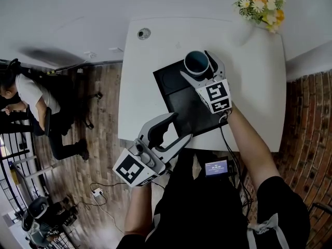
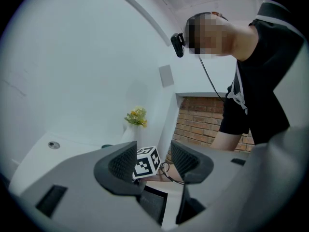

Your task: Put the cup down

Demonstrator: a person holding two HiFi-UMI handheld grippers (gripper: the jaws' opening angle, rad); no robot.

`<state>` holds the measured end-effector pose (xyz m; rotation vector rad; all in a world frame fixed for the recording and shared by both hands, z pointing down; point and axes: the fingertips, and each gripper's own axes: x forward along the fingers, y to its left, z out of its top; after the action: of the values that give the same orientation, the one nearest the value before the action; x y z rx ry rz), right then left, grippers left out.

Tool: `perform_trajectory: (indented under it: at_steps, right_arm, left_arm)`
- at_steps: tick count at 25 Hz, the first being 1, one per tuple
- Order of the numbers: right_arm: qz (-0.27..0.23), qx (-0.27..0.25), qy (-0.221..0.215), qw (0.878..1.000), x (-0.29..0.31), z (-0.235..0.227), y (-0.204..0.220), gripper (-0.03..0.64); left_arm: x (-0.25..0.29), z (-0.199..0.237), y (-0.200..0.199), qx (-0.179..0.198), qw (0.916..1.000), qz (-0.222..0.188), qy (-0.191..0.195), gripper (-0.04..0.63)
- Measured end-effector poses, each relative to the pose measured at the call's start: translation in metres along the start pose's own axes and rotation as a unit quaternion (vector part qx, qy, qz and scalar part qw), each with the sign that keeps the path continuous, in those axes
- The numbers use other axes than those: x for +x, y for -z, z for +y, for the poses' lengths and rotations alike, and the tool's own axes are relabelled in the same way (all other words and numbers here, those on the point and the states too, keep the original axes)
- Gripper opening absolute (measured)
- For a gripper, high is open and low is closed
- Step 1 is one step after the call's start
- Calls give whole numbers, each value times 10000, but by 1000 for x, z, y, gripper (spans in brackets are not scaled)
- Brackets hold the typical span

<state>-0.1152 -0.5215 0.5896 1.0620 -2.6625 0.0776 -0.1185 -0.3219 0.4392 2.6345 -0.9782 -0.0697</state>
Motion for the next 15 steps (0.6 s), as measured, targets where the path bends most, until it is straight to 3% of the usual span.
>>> perform_trajectory:
  at_steps: [8,15]
  right_arm:
    - [105,-21,-176,9998,-28,7,0,449]
    - [252,233,-82,9994,-58,5,5,449]
  left_arm:
    - [-5,-4,-5,76,10000,-26,9,227]
    - [-11,-12,-10,171,9998,-69,31,227]
